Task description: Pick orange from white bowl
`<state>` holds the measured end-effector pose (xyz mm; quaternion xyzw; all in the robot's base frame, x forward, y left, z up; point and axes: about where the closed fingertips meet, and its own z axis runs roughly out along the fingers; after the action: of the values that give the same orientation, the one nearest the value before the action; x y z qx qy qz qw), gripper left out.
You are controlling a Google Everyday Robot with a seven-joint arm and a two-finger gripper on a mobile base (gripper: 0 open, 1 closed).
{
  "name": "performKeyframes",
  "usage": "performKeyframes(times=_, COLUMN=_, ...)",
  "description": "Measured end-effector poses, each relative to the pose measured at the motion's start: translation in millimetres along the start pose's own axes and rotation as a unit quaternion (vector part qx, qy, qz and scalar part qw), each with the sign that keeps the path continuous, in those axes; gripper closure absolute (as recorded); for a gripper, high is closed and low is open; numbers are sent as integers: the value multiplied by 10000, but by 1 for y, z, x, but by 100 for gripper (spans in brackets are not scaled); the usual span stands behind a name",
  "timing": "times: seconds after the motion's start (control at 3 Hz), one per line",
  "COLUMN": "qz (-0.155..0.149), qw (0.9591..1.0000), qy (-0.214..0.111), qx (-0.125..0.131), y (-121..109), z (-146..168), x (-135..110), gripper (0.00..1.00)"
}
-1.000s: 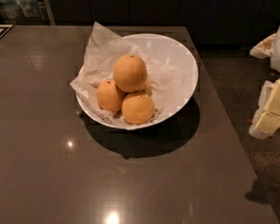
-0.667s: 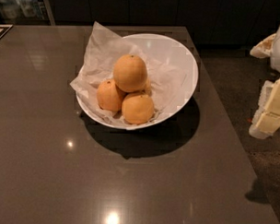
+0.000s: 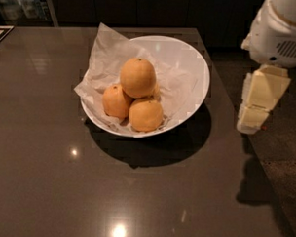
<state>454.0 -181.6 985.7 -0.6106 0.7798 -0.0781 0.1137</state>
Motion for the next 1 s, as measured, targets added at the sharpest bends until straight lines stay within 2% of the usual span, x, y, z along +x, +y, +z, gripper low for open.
performKeyframes(times=0.33, qz=-179, qw=9996, qy=218, qx=-98, y=-10, z=6, x=-36, gripper=0)
performKeyframes(times=0.67, qz=-216, qw=9997, qy=130, qx=15, y=-14, z=4, x=-44, gripper=0)
performKeyframes(times=1.0, qz=-328, qw=9990, qy=-247, qx=150, y=-19, z=-1, x=-64, gripper=0)
